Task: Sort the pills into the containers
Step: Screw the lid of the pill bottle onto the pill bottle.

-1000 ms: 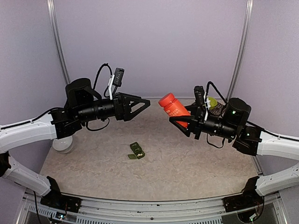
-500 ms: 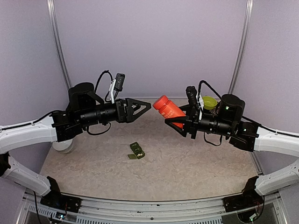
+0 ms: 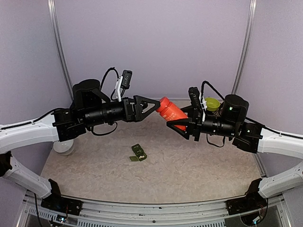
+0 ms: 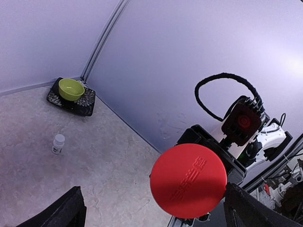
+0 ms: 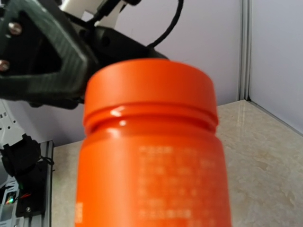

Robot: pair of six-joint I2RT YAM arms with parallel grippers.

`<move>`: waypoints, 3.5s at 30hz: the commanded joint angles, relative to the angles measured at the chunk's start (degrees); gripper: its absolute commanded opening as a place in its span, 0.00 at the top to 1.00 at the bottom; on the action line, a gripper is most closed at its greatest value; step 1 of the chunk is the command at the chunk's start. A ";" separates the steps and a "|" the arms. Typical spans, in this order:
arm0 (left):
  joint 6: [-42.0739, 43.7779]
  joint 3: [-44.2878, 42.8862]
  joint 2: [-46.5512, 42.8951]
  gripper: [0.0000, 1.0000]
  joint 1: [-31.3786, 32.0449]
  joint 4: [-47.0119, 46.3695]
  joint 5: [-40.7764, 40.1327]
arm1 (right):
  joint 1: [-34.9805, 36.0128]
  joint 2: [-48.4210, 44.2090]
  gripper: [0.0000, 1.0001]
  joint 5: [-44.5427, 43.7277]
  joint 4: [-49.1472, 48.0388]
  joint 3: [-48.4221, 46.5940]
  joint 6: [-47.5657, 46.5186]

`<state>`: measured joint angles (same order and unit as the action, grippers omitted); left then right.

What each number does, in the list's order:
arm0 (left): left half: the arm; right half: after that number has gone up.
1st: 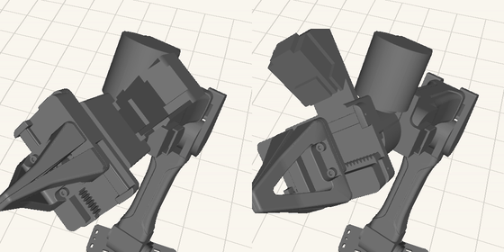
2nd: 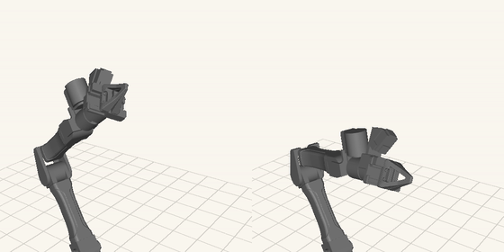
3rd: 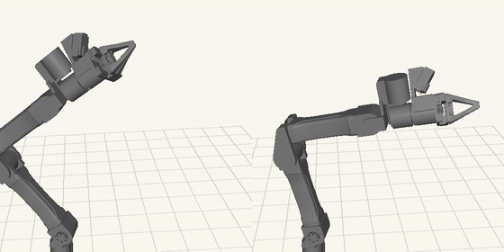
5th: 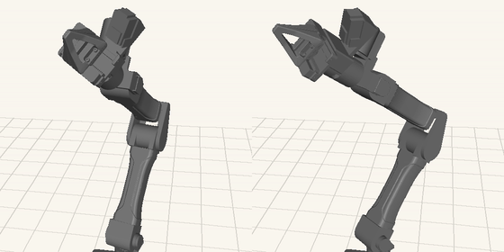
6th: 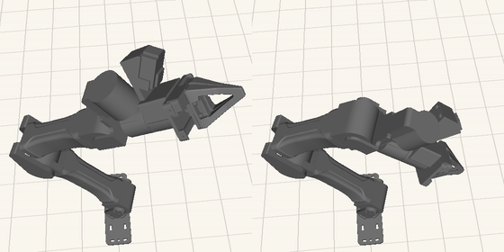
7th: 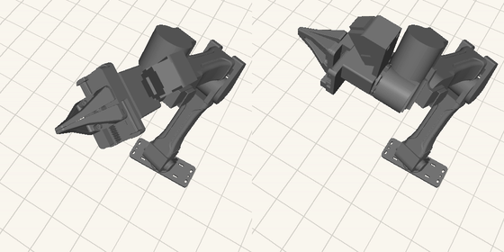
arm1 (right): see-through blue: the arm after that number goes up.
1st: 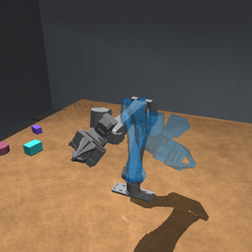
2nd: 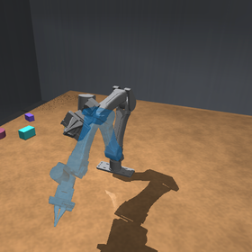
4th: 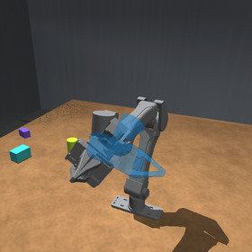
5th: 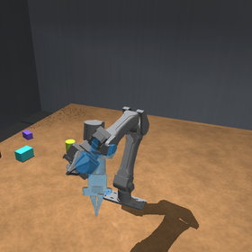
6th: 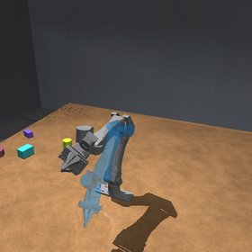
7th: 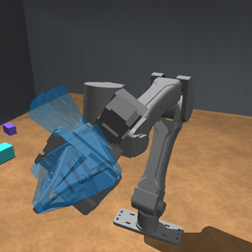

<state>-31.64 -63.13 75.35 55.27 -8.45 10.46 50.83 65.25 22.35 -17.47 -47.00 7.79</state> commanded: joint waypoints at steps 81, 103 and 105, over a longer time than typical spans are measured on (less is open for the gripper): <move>19.61 -15.85 7.96 0.30 -1.65 16.40 29.04 | 0.67 -3.25 1.00 9.29 8.47 -0.64 -0.50; 20.56 -15.57 8.24 0.58 -1.63 17.19 27.75 | 0.69 -2.62 1.00 9.58 7.99 -0.66 -0.39; 20.21 -15.24 8.15 0.62 -1.65 16.63 27.70 | 0.72 -2.66 1.00 9.43 7.91 -0.50 -0.54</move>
<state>-11.70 -77.43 83.66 53.43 9.19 38.17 51.11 62.19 31.55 -8.01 -46.98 7.14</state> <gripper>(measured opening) 0.541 0.531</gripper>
